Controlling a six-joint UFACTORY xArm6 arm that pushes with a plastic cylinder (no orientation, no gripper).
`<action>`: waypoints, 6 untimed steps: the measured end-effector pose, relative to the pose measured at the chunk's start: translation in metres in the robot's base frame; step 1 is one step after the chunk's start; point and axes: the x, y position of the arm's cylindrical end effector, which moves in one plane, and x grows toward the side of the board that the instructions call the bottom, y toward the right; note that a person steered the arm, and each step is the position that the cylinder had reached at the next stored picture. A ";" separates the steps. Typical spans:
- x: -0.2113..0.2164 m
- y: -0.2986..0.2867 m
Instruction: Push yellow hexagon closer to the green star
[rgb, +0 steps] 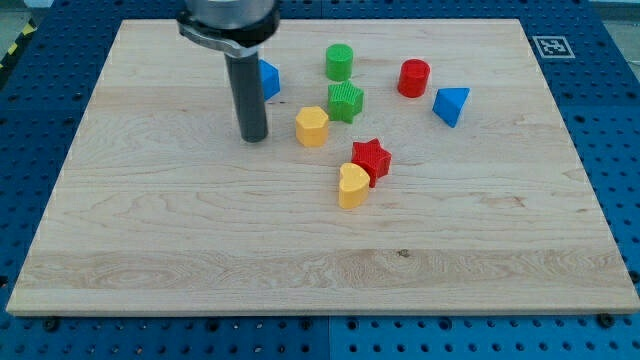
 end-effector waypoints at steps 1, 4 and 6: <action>-0.011 0.001; -0.015 0.054; -0.004 0.032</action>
